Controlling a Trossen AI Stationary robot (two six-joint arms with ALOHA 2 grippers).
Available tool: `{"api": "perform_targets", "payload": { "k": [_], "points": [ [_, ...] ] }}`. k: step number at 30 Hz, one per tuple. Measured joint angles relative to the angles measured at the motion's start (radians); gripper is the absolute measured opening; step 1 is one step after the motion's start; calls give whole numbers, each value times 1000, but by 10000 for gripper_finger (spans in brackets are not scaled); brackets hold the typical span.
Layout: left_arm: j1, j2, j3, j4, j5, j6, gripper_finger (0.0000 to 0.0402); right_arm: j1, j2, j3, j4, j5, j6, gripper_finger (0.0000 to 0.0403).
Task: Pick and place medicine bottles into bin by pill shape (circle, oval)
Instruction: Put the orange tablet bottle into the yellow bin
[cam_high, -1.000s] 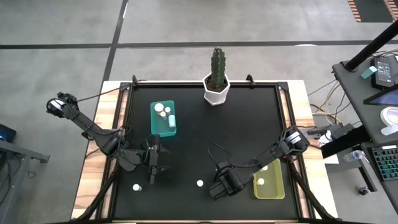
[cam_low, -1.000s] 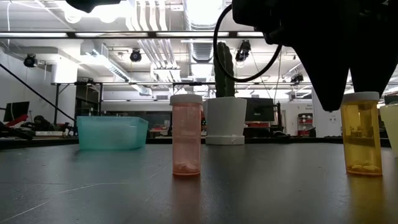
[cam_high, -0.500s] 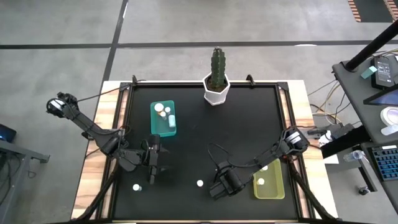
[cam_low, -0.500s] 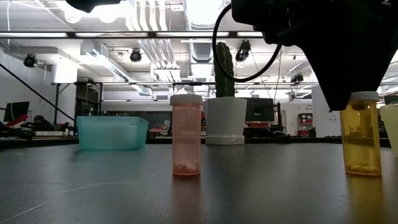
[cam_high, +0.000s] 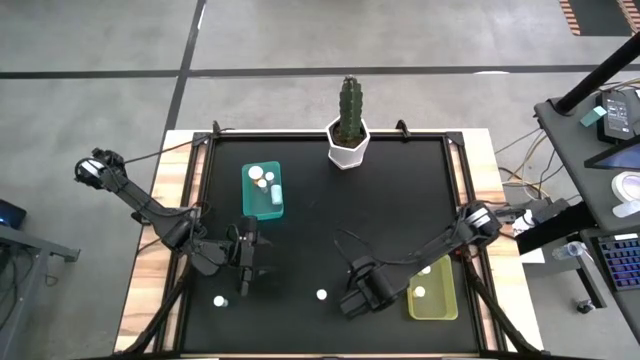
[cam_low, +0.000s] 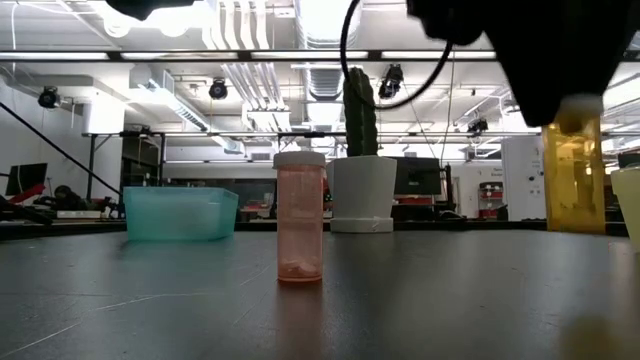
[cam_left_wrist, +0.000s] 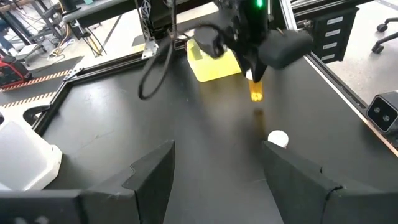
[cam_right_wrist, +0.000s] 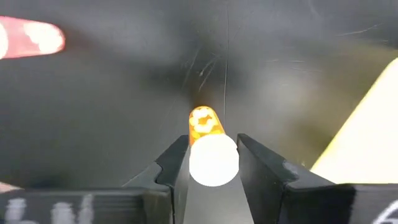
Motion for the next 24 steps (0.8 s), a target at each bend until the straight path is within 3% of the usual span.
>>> {"api": "perform_targets", "payload": {
  "k": [16, 24],
  "points": [
    [0, 0, 0, 16, 0, 0, 221, 98, -281, 5, -289, -11, 29, 113],
    [0, 0, 0, 22, 0, 0, 221, 180, -337, -13, -347, 0, 82, 112]
  ]
}}
